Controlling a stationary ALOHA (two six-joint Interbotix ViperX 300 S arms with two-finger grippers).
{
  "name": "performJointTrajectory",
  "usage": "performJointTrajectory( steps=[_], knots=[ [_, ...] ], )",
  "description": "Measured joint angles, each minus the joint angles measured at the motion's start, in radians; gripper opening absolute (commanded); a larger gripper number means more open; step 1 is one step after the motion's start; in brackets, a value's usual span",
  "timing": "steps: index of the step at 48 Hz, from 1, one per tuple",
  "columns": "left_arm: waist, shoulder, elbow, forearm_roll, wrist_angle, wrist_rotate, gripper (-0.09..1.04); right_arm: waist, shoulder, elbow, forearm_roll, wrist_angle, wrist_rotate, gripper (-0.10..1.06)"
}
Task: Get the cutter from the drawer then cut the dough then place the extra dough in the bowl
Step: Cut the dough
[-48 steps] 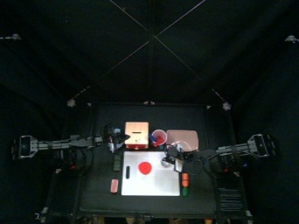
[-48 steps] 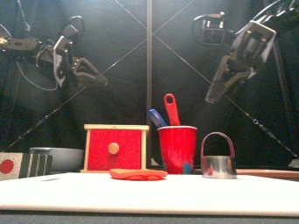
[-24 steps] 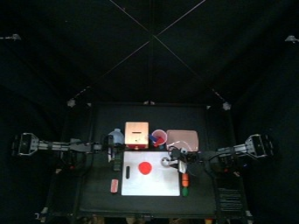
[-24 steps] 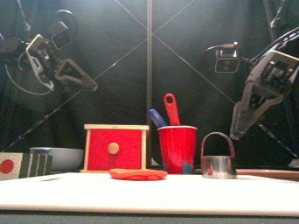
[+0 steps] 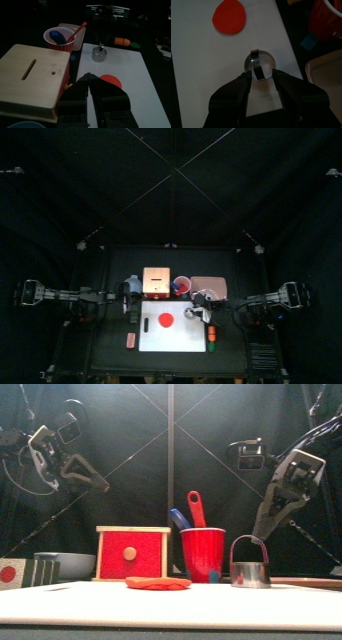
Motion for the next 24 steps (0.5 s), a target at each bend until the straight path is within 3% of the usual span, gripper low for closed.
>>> performJointTrajectory(
  steps=[13, 24],
  knots=[
    [0.000, 0.002, 0.009, -0.003, 0.002, -0.002, 0.44, 0.000, 0.032, -0.018, -0.018, 0.002, -0.002, 0.74],
    [0.000, 0.000, 0.011, -0.018, 0.002, -0.002, 0.44, 0.000, 0.032, -0.021, -0.020, 0.003, -0.002, 0.62]
  ],
)
